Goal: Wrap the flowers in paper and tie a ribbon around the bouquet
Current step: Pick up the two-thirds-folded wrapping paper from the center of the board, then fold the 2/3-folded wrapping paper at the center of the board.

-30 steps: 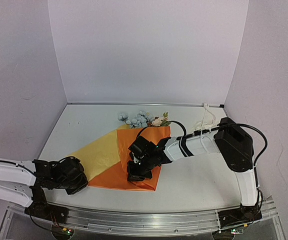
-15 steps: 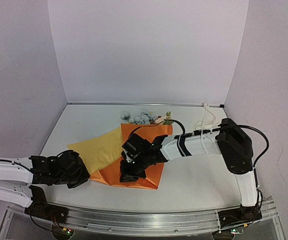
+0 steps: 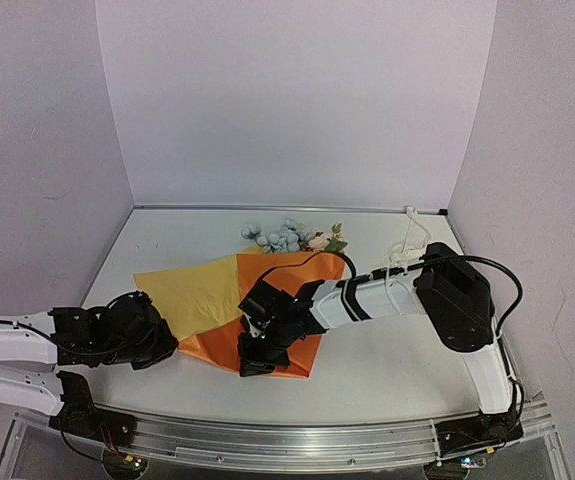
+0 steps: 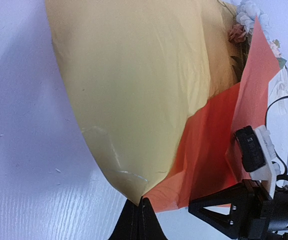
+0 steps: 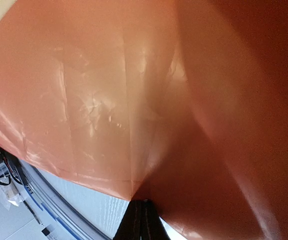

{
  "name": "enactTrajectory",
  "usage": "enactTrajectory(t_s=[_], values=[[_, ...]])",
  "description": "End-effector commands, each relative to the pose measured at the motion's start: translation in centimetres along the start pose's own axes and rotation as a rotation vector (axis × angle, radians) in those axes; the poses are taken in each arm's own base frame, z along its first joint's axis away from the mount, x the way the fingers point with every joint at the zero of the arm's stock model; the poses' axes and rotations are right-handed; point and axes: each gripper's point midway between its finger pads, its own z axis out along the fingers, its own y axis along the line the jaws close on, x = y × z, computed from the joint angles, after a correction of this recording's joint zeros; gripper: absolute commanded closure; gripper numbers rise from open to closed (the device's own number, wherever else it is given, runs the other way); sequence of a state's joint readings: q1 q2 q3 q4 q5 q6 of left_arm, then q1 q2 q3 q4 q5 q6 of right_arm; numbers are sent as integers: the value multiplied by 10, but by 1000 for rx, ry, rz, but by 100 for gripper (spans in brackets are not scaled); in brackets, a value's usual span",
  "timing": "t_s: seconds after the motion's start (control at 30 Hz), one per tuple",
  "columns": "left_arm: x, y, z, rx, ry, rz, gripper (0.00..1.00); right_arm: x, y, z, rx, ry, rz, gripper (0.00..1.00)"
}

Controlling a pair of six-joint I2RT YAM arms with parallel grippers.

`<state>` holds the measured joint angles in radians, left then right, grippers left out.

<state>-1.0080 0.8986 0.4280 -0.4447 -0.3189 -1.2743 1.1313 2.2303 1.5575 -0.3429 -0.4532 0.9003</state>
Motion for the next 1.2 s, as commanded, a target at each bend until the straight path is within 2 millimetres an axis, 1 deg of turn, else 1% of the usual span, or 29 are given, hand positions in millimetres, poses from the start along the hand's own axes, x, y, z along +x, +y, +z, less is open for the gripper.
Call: enactTrajectory(t_s=[0.0, 0.1, 0.17, 0.23, 0.3, 0.4, 0.53, 0.63, 0.73, 0.8, 0.87, 0.93, 0.97, 1.07, 1.17], values=[[-22, -45, -21, 143, -62, 56, 100, 4, -13, 9, 67, 10, -6, 99], [-27, -68, -31, 224, -71, 92, 100, 5, -14, 10, 70, 16, -8, 99], [-27, -82, -34, 271, -67, 142, 100, 6, -12, 10, 66, 20, -8, 99], [-23, -99, -36, 334, -47, 198, 100, 6, -10, 8, 58, 22, -9, 99], [-17, -112, -35, 382, -21, 246, 100, 6, -2, 4, 38, 29, -22, 99], [-12, -116, -29, 374, 4, 287, 100, 8, 13, -8, -5, 47, -58, 98], [-9, -114, -26, 354, 14, 306, 100, 11, 36, -33, -63, 49, -113, 98], [-8, -114, -27, 362, 17, 318, 100, 15, 49, -52, -100, 56, -147, 98], [-7, -119, -28, 378, 22, 341, 100, 16, 57, -70, -129, 44, -153, 98], [-6, -124, -29, 393, 30, 361, 100, 15, 56, -84, -132, 25, -151, 97], [-3, -128, -29, 403, 41, 379, 100, 16, 48, -97, -124, 7, -146, 97], [-1, -132, -29, 413, 52, 403, 100, 17, 33, -110, -95, -21, -140, 97], [0, -135, -29, 419, 60, 413, 100, 19, 21, -118, -76, -38, -136, 95], [6, -142, -29, 439, 87, 460, 100, 20, -24, -131, 15, -92, -112, 91], [12, -153, -29, 470, 124, 506, 100, 15, -67, -140, 96, -141, -52, 85]])
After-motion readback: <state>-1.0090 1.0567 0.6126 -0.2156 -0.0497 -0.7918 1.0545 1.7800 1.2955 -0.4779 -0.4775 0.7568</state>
